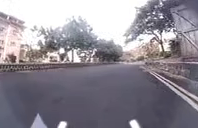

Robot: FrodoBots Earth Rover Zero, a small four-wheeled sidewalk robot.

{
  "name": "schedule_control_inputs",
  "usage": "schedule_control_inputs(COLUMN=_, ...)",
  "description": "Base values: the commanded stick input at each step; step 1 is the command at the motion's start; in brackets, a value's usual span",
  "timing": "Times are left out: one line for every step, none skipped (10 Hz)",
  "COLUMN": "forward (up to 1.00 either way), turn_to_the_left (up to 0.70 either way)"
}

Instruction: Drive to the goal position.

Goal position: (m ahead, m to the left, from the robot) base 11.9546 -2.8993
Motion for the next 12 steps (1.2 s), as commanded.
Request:
schedule_control_inputs(forward=0.70, turn_to_the_left=-0.35)
schedule_control_inputs(forward=0.70, turn_to_the_left=-0.35)
schedule_control_inputs(forward=0.70, turn_to_the_left=-0.35)
schedule_control_inputs(forward=0.70, turn_to_the_left=-0.35)
schedule_control_inputs(forward=0.70, turn_to_the_left=-0.35)
schedule_control_inputs(forward=0.70, turn_to_the_left=-0.35)
schedule_control_inputs(forward=0.70, turn_to_the_left=-0.35)
schedule_control_inputs(forward=0.70, turn_to_the_left=-0.35)
schedule_control_inputs(forward=0.70, turn_to_the_left=-0.35)
schedule_control_inputs(forward=0.70, turn_to_the_left=-0.33)
schedule_control_inputs(forward=0.70, turn_to_the_left=-0.06)
schedule_control_inputs(forward=0.70, turn_to_the_left=0.00)
